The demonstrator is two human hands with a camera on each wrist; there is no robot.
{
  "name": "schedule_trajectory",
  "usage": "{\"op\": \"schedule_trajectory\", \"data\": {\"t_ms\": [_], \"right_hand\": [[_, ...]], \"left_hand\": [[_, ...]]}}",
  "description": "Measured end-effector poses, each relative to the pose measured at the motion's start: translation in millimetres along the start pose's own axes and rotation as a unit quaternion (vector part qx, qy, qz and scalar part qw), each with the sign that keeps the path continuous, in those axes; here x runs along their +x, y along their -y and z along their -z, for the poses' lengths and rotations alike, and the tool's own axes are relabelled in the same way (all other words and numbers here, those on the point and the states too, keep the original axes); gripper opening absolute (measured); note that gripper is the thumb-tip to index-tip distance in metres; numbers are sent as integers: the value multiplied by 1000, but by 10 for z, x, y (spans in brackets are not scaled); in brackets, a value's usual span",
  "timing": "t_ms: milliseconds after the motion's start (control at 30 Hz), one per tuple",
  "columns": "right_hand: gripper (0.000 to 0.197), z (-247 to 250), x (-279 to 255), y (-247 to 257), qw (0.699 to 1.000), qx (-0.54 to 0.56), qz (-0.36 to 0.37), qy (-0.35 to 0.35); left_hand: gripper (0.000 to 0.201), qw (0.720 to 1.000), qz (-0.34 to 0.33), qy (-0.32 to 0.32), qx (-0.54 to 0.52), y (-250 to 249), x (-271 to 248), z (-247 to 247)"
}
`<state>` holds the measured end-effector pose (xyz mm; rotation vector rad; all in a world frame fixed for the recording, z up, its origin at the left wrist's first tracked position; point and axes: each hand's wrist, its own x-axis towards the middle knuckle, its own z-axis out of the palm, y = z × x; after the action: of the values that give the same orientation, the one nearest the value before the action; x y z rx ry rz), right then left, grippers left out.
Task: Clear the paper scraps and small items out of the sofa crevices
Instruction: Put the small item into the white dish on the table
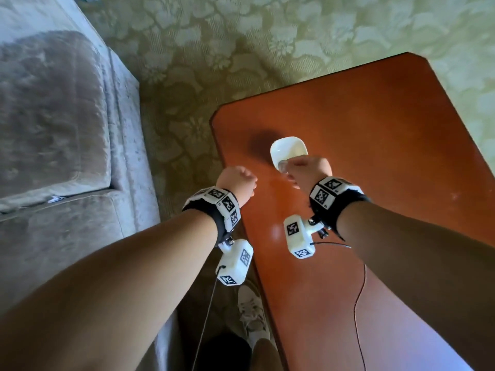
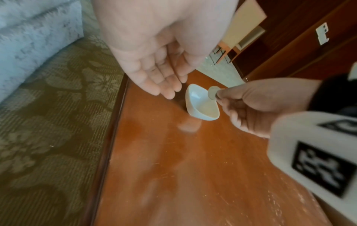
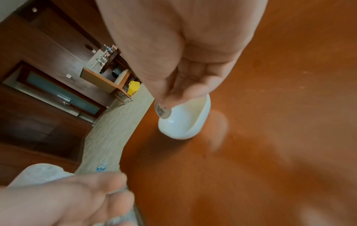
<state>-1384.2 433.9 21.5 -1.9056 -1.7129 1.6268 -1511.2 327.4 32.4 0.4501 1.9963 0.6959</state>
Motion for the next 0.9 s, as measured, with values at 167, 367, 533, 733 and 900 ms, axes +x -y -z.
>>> {"op": "schedule_trajectory", "data": {"t_ms": [167, 367, 533, 733, 900], "right_hand": [[10, 11, 522, 42, 997, -67, -31, -22], [31, -134, 837, -67, 987, -151, -55, -32], [41, -180, 910, -34, 973, -219, -44, -59], [16, -228, 635, 165, 957, -280, 47, -57], [18, -759, 77, 448, 942, -300, 150, 4]], "left_hand": [[26, 999, 17, 33, 25, 8, 355, -160], [19, 997, 16, 28, 74, 63, 563, -291], [22, 996, 29, 27, 74, 176, 641, -294], [17, 998, 30, 4, 47, 357, 511, -101], [21, 998, 43, -48, -9, 650, 137, 428]]}}
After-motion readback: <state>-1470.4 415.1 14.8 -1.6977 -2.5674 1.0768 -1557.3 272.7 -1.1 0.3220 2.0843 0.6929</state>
